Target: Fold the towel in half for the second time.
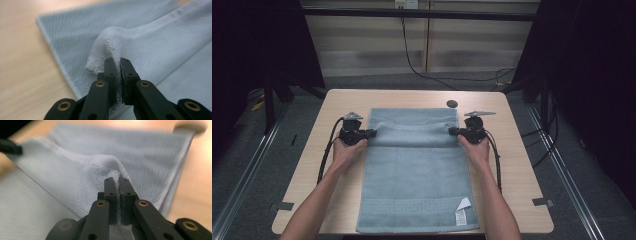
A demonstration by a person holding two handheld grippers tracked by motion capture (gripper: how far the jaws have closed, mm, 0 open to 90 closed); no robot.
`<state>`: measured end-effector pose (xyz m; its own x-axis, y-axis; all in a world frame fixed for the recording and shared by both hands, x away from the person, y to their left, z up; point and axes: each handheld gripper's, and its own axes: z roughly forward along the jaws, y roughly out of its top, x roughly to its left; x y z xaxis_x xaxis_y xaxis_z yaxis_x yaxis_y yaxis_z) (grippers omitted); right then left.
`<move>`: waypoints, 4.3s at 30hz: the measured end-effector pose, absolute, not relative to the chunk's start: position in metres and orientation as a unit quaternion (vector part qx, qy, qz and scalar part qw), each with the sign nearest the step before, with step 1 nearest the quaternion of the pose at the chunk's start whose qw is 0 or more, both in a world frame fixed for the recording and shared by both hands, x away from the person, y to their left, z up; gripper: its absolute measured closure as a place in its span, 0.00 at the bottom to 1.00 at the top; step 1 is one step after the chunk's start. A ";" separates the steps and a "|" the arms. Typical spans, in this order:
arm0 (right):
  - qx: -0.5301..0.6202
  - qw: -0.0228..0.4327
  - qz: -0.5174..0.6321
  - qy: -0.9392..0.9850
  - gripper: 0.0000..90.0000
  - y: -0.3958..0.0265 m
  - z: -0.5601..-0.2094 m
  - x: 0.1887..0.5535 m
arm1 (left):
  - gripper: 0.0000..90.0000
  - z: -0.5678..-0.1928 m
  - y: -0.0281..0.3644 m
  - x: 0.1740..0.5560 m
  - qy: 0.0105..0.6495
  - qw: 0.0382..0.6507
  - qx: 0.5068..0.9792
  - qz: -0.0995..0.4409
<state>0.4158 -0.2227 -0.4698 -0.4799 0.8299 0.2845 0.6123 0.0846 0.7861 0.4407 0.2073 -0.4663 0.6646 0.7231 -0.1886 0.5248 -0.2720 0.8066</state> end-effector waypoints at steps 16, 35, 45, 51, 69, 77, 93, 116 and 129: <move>0.383 0.139 0.564 0.718 0.96 -0.250 -0.362 0.313 | 0.94 -0.374 0.234 0.319 0.299 0.578 0.754 0.092; 0.394 0.057 0.454 0.797 0.91 -0.245 -0.462 0.200 | 0.84 -0.491 0.239 0.230 0.287 0.462 0.839 0.011; 0.390 0.046 0.463 0.794 0.84 -0.258 -0.459 0.153 | 0.71 -0.477 0.254 0.200 0.261 0.501 0.825 -0.004; 0.392 0.064 0.476 0.785 0.79 -0.259 -0.452 0.170 | 0.69 -0.458 0.259 0.220 0.266 0.544 0.796 0.016; 0.410 0.074 0.434 0.799 0.70 -0.216 -0.483 0.317 | 0.63 -0.496 0.219 0.348 0.368 0.441 0.816 0.072; 0.421 0.088 0.412 0.803 0.65 -0.207 -0.494 0.327 | 0.63 -0.506 0.215 0.352 0.354 0.429 0.828 0.071; 0.404 0.059 0.390 0.825 0.63 -0.211 -0.499 0.271 | 0.62 -0.503 0.217 0.302 0.328 0.425 0.843 0.041; 0.446 0.115 0.414 0.785 0.57 -0.250 -0.472 0.335 | 0.50 -0.475 0.236 0.363 0.380 0.449 0.807 0.058; 0.456 0.092 0.411 0.784 0.56 -0.253 -0.503 0.368 | 0.42 -0.507 0.223 0.392 0.388 0.421 0.817 0.069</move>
